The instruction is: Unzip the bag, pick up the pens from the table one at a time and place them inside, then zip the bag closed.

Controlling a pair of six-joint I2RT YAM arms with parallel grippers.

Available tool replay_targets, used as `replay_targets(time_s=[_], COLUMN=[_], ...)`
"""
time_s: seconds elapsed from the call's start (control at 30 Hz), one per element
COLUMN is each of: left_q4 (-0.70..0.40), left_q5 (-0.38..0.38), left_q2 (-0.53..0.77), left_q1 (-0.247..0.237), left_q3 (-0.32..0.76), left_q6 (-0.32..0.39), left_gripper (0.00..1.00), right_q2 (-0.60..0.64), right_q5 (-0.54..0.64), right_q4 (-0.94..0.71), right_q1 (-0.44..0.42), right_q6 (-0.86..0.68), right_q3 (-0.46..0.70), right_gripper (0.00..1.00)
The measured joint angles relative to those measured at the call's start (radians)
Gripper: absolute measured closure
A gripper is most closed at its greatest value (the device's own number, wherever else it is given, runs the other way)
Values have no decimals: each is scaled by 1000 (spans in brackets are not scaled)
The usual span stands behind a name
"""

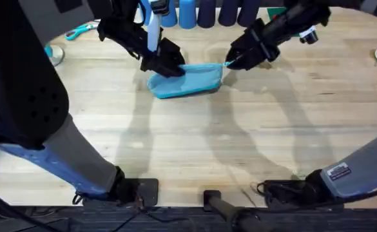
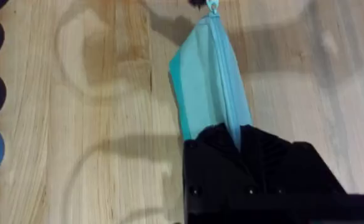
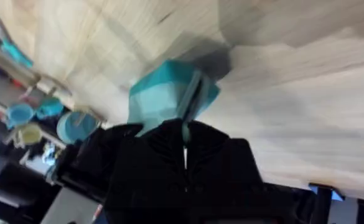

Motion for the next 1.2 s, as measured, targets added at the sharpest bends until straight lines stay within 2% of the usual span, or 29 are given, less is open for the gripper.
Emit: replay_targets(time_s=[0.13,0.2,0.3,0.73,0.97,1.07,1.17,1.2], left_q4=[-8,-16,-19,-19,-19,-19,-19,-19], left_q5=[-47,-89,-104,-113,-113,-113,-113,-113], left_q2=[0,0,0,0,0,0,0,0], left_q1=[6,21,48,50,50,50,50,50], left_q3=[0,0,0,0,0,0,0,0], left_q6=[0,0,0,0,0,0,0,0], left_gripper=[958,958,958,959,959,959,959,959], right_q2=[-6,-13,-26,-32,-32,-32,-32,-32], right_q5=[55,101,154,221,224,224,228,229], right_q4=[-31,-47,-67,-74,-57,-59,-60,-59], right_q1=[-50,-82,-105,-89,-49,-27,1,13], right_q6=[-28,-39,-51,-92,-207,-293,-390,-427], right_q3=[0,0,0,0,6,43,123,154], right_gripper=[971,971,971,971,963,813,530,384])
